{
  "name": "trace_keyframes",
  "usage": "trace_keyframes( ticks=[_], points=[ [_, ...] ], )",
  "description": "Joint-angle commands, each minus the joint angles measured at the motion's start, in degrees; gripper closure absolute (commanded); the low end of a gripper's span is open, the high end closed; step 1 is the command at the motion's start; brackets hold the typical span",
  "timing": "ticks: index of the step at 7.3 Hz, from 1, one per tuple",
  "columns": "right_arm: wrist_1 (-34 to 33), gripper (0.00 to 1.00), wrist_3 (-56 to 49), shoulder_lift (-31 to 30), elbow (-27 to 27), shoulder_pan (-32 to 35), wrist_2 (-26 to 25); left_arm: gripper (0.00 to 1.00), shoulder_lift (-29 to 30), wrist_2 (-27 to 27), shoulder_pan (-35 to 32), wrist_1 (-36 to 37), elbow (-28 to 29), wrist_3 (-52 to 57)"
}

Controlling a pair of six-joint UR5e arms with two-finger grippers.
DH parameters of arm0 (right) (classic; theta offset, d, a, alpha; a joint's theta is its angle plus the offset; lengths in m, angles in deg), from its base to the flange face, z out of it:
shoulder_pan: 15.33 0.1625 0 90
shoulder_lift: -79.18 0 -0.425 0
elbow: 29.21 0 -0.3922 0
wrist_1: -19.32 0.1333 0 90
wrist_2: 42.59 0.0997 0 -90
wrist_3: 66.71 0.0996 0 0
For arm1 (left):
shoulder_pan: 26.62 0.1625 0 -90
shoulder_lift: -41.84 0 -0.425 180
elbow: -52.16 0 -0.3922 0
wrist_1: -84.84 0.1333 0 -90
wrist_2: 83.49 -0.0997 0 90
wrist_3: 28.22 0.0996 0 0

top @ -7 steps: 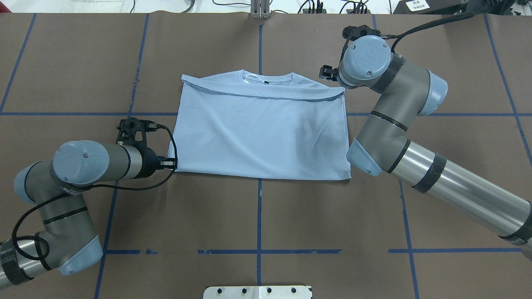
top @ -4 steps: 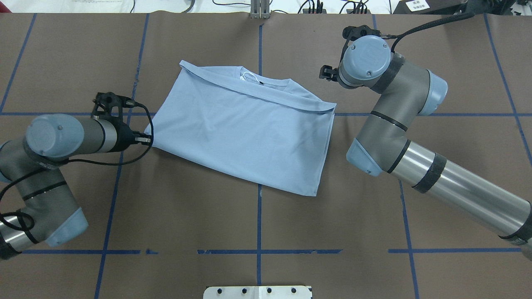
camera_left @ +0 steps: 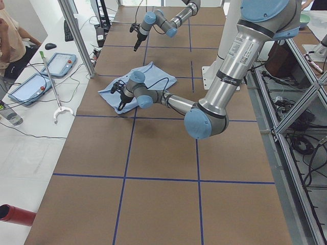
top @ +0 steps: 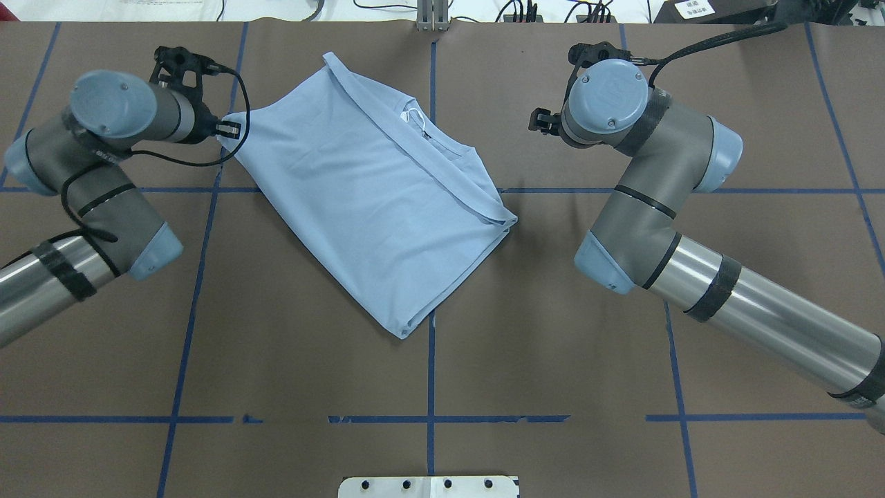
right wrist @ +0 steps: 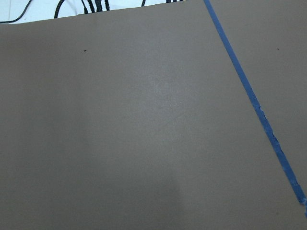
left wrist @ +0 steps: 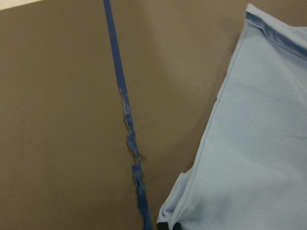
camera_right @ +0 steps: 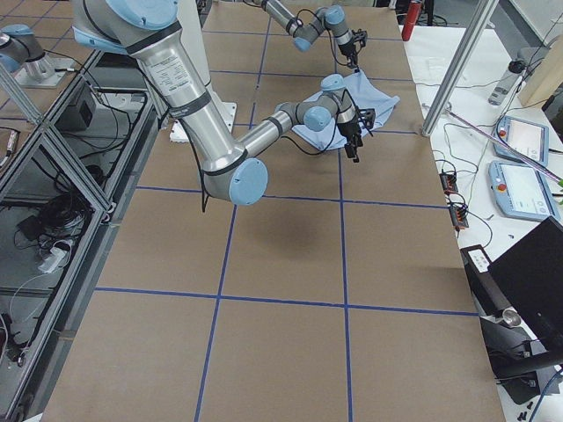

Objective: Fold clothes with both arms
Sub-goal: 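Drag the shirt edge away with the left gripper while the right reaches over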

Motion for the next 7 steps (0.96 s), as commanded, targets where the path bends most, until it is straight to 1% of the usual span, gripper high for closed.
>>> trace_keyframes(
  ticks=[1, 2, 3, 4, 5, 6, 7],
  points=[
    [-0.1, 0.00, 0.1, 0.0, 1.1, 0.0, 0.1, 1.00, 8.6, -4.1, -2.5, -4.8, 14.7, 3.2],
    [0.0, 0.00, 0.2, 0.0, 1.2, 0.0, 0.1, 1.00, 8.6, -4.1, -3.4, -5.4, 15.1, 5.5],
    [-0.1, 0.00, 1.0, 0.3, 1.1, -0.5, 0.0, 0.05, 8.1, -3.8, -3.7, -7.2, 14.8, 6.2],
    [-0.1, 0.00, 4.2, 1.3, 0.9, -1.3, 0.0, 0.00, 7.8, -2.8, -4.0, -9.2, 12.7, 6.0],
    [-0.2, 0.01, 8.7, 4.4, -0.5, -2.3, -0.3, 0.00, 7.2, 3.4, -4.8, -9.5, 10.8, 5.8],
    [-0.2, 0.04, 13.3, 8.6, -3.9, -3.5, -0.4, 0.00, 3.6, 5.0, -4.7, -9.7, 5.7, 5.2],
    [2.1, 0.09, 14.8, 12.7, -9.6, -4.8, -0.7, 0.00, 0.3, 5.1, -4.7, -9.6, 0.5, 5.1]
  ],
)
